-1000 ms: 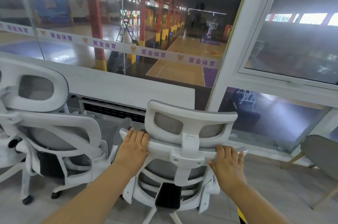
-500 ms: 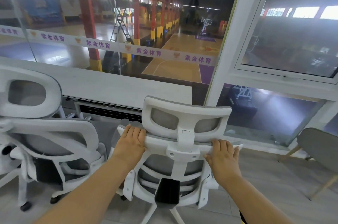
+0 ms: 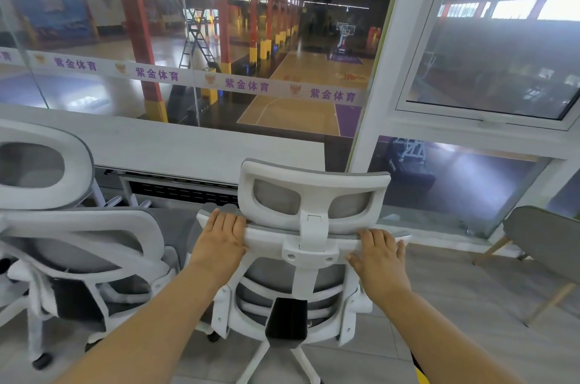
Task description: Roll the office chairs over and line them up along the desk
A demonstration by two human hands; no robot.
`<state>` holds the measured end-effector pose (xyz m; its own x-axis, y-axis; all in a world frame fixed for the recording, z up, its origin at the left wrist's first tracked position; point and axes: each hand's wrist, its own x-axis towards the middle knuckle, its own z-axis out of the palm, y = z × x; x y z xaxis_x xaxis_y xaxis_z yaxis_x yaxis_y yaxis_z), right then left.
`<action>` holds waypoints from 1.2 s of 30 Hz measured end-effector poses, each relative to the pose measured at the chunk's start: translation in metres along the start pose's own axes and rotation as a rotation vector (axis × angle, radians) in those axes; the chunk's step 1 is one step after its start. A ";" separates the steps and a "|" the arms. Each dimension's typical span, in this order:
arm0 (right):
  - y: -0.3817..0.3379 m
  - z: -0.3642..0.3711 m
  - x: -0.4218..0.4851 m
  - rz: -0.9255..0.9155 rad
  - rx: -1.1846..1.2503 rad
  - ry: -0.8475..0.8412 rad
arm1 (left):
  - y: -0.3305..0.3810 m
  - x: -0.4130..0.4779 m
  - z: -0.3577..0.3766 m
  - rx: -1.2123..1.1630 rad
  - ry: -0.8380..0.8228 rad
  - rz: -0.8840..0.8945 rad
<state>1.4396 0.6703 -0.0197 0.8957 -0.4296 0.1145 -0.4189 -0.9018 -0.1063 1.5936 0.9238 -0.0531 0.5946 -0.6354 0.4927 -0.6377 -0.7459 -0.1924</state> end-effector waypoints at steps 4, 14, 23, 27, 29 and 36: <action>-0.002 -0.002 -0.002 -0.008 0.024 0.014 | -0.003 -0.001 0.000 -0.024 -0.016 -0.005; -0.016 -0.005 -0.012 -0.101 0.003 0.156 | 0.012 -0.015 -0.030 -0.143 -0.034 -0.137; -0.028 -0.010 -0.013 -0.075 0.050 0.118 | 0.008 -0.036 -0.034 -0.194 -0.087 -0.128; -0.031 -0.014 -0.016 -0.071 0.054 0.041 | 0.011 -0.038 -0.038 -0.222 -0.156 -0.135; -0.032 -0.017 -0.020 -0.066 0.068 0.012 | 0.013 -0.037 -0.038 -0.265 -0.158 -0.132; -0.042 -0.029 -0.050 -0.127 0.076 -0.042 | 0.012 -0.061 -0.057 -0.244 -0.204 -0.085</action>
<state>1.4079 0.7285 0.0079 0.9467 -0.3090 0.0909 -0.2912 -0.9417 -0.1684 1.5214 0.9645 -0.0368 0.7210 -0.6182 0.3130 -0.6653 -0.7439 0.0634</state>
